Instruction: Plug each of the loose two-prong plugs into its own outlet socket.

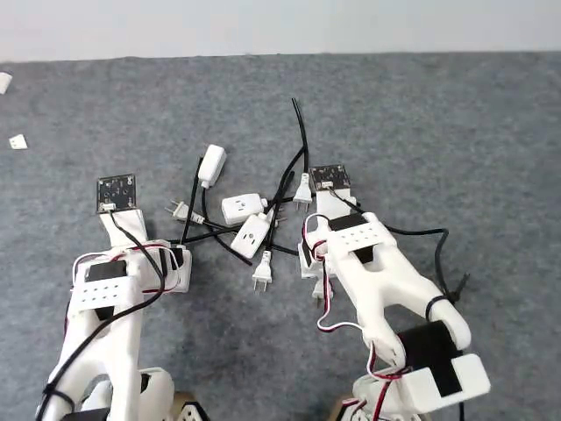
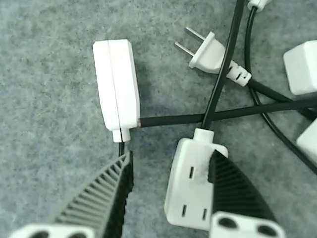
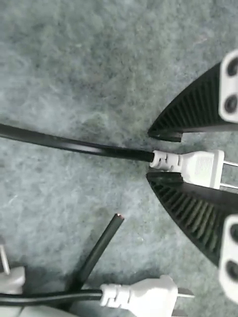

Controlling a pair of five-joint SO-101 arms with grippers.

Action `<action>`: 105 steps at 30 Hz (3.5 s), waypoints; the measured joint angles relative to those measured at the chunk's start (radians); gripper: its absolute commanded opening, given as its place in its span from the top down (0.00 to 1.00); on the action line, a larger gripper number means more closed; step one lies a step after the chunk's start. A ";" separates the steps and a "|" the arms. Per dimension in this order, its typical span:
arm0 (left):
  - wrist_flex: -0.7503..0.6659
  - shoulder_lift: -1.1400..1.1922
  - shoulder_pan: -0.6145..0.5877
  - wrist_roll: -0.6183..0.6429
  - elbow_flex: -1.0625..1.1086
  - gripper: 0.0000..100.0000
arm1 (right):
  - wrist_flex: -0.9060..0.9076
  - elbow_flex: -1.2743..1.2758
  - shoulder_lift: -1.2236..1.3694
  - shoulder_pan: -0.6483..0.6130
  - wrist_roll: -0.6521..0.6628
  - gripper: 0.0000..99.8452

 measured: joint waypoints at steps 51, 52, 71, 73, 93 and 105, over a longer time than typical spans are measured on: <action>0.143 0.270 0.127 -0.152 -0.157 0.88 | -0.021 0.123 -0.258 0.135 0.084 0.99; 0.155 0.307 0.127 -0.150 -0.186 0.94 | -0.021 0.123 -0.258 0.141 0.084 0.99; 0.425 0.021 0.434 0.101 -0.302 0.99 | -0.021 0.123 -0.258 0.258 0.087 0.99; 0.436 -0.015 0.542 0.164 -0.302 0.99 | -0.021 0.123 -0.258 0.275 0.089 0.99; 0.284 0.750 0.822 0.517 -0.810 0.98 | -0.021 0.123 -0.258 0.463 0.121 0.99; 0.247 0.945 0.848 0.529 -0.993 0.71 | -0.021 0.123 -0.258 0.460 0.121 0.99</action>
